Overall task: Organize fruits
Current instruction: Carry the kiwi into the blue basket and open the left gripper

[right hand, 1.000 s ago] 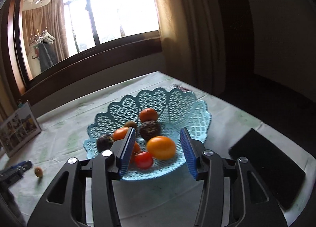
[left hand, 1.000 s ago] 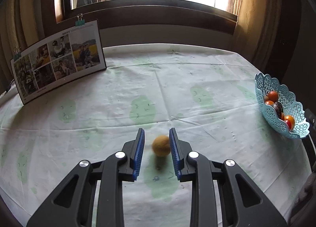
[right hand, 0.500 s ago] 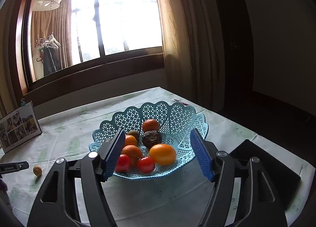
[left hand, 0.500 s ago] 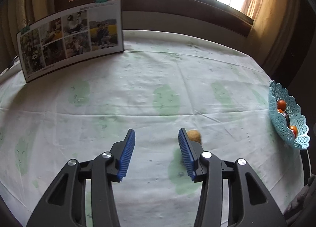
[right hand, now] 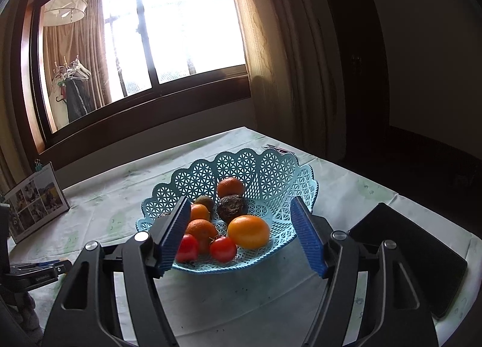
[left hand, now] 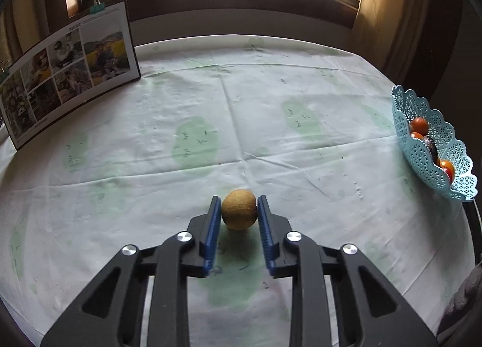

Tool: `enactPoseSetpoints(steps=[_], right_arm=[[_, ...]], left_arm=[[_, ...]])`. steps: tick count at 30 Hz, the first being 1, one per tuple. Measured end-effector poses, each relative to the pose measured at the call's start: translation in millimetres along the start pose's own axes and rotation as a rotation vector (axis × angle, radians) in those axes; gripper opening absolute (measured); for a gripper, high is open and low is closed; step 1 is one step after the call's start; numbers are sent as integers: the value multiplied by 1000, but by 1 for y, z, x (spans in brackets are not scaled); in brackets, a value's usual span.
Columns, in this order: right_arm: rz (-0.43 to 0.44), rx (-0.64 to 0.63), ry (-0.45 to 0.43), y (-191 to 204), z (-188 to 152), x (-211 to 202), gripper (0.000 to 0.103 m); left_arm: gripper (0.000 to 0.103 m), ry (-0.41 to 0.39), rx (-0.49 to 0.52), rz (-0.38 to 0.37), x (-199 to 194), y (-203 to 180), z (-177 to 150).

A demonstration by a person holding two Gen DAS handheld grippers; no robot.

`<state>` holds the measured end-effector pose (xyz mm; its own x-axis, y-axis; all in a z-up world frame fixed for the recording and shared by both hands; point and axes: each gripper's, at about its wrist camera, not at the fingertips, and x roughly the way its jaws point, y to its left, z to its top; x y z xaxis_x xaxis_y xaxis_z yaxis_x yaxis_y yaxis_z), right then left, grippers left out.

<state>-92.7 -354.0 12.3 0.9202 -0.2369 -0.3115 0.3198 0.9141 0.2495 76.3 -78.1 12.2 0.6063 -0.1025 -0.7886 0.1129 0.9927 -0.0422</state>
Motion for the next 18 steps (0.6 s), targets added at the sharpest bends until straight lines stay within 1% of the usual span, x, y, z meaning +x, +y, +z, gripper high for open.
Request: enactPoseSetpoints(steps=[3,9,15,18], right_arm=[[0,4,0,-1,0,1,70],[1,15,-6,-2,1,-1,70],[-5,29,5,-5,1,0,70],[-14,38,5,-7,1,0,70]], left_arm=[[24,-23,22,-4,-6,-8,2],[25,-72,88,-67,-23,-45,15],[25,-116,158,-172,-38,-93,31],[25,-114,186,-236,-40,-118,36]])
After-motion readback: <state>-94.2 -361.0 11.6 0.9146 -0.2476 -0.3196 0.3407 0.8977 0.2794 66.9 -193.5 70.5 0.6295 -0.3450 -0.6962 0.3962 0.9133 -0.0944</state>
